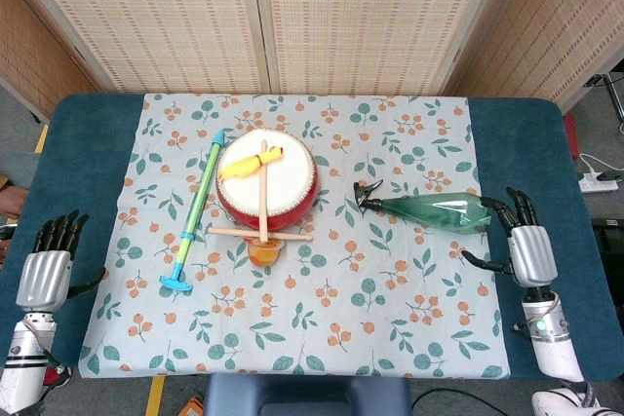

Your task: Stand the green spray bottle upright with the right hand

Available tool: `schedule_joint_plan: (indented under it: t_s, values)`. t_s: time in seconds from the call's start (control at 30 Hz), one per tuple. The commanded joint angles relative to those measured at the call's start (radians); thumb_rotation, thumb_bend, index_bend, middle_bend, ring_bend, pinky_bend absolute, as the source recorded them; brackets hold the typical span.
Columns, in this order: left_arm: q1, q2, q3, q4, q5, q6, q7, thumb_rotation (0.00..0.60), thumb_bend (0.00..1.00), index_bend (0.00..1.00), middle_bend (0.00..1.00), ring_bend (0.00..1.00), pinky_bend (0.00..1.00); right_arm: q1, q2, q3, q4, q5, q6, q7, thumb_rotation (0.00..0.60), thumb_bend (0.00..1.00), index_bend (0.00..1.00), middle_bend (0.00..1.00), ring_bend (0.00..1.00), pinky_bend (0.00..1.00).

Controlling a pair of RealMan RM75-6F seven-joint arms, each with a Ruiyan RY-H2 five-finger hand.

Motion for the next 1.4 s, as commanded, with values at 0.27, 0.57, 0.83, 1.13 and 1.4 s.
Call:
schedule_joint_plan:
  t_s: [0.27,0.57,0.83,1.13,1.4]
  values:
    - [-0.002,0.004,0.0,0.003,0.024,0.009,-0.021,0.6,0.22,0.0,0.0,0.0,0.0,0.003,-0.014,-0.009,-0.003,0.001,-0.02,-0.036,0.6,0.0,0.19,0.25,0.0,0.0]
    - [0.001,0.012,0.006,-0.005,0.036,0.006,-0.026,0.6,0.22,0.0,0.0,0.0,0.0,0.03,0.027,0.02,-0.109,0.023,-0.053,-0.146,0.6,0.0,0.22,0.31,0.12,0.05]
    - [0.002,0.026,0.018,-0.034,0.061,0.011,-0.036,0.6,0.22,0.0,0.0,0.0,0.0,0.187,0.148,0.13,-0.25,0.188,-0.329,-0.433,0.6,0.0,0.35,0.32,0.15,0.2]
    - [0.007,0.019,0.011,-0.009,0.072,0.036,-0.081,0.6,0.22,0.0,0.0,0.0,0.0,0.372,0.02,0.12,-0.132,0.257,-0.517,-0.75,0.6,0.0,0.36,0.32,0.12,0.07]
    - [0.004,0.021,0.014,0.001,0.085,0.032,-0.115,0.6,0.23,0.0,0.0,0.0,0.0,0.471,-0.145,0.097,0.072,0.361,-0.607,-1.002,0.6,0.0,0.37,0.32,0.1,0.02]
